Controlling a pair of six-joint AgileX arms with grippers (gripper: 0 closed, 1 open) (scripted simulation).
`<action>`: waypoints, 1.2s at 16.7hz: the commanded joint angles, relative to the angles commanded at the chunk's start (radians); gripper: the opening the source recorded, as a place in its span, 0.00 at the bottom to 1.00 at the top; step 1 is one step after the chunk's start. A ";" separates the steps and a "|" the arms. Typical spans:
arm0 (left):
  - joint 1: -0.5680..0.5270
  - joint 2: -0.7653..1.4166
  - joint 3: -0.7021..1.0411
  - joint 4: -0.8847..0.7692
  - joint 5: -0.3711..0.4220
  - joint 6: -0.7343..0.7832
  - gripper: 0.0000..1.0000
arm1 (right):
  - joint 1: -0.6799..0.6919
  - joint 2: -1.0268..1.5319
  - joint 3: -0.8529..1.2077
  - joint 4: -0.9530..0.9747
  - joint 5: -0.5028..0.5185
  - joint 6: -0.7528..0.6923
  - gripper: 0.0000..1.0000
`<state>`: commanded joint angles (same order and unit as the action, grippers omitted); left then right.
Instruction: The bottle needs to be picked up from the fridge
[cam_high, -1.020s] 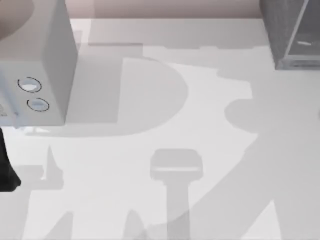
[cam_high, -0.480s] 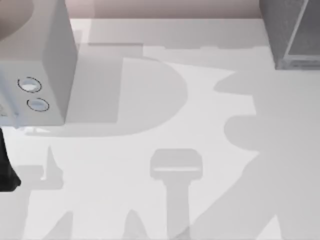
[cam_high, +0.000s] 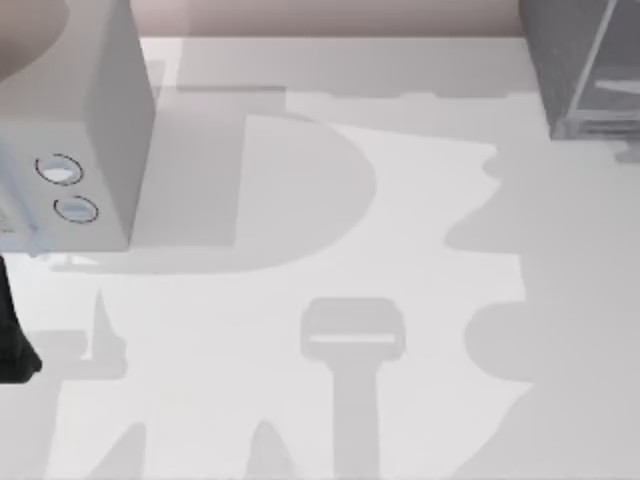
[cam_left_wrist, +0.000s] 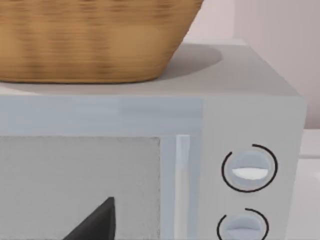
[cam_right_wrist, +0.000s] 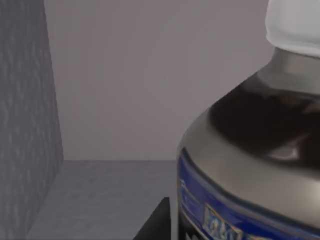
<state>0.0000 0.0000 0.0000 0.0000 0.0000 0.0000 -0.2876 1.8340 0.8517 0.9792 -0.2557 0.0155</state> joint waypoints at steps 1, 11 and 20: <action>0.000 0.000 0.000 0.000 0.000 0.000 1.00 | 0.000 0.000 0.000 0.000 0.000 0.000 0.00; 0.000 0.000 0.000 0.000 0.000 0.000 1.00 | 0.052 -0.250 -0.111 -0.134 0.034 -0.003 0.00; 0.000 0.000 0.000 0.000 0.000 0.000 1.00 | 0.172 -1.103 -0.511 -0.587 0.144 -0.004 0.00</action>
<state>0.0000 0.0000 0.0000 0.0000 0.0000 0.0000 -0.1159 0.7309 0.3405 0.3921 -0.1114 0.0111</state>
